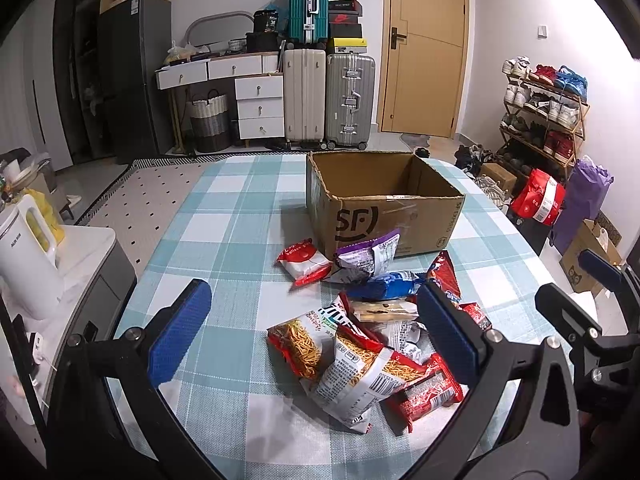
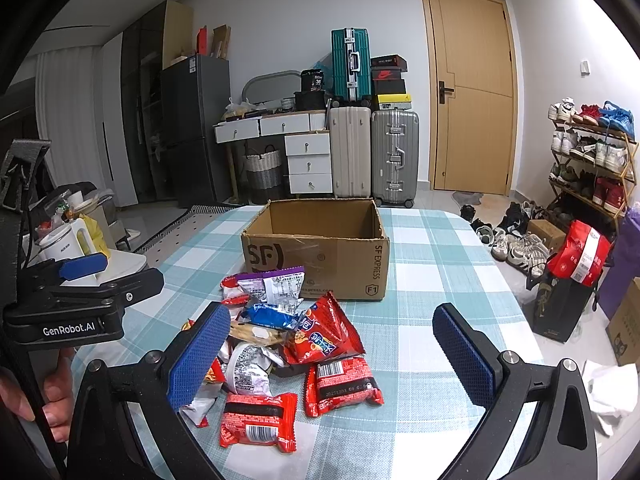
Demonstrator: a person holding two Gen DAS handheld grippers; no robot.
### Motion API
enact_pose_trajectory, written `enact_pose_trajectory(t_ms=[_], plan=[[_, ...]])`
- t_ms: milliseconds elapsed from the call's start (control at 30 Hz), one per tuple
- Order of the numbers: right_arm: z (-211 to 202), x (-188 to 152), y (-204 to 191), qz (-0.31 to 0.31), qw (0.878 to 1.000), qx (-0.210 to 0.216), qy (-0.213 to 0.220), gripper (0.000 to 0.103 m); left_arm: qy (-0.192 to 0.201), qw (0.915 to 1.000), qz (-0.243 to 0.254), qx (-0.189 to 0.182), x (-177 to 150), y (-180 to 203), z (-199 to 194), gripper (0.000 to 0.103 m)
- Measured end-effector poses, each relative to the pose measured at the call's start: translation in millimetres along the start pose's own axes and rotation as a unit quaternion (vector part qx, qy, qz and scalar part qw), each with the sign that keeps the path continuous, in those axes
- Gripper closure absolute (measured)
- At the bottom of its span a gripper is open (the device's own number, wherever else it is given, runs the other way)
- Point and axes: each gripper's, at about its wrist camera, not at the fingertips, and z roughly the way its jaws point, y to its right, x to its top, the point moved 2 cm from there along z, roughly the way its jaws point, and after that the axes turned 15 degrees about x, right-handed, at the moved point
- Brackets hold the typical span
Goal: Organize snacks
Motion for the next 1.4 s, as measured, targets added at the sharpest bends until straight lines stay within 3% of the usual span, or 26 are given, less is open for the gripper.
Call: enact_pose_trajectory(t_ms=[967, 1400], plan=[[9, -16, 4, 0.015, 0.999, 0.026, -0.02, 0.0, -0.024, 0.9993, -0.015, -0.025, -11, -4, 25, 0.001], [38, -57, -3, 0.026, 0.995, 0.061, -0.078, 0.0, -0.031, 0.999, -0.02, -0.023, -20, -10, 38, 0.001]])
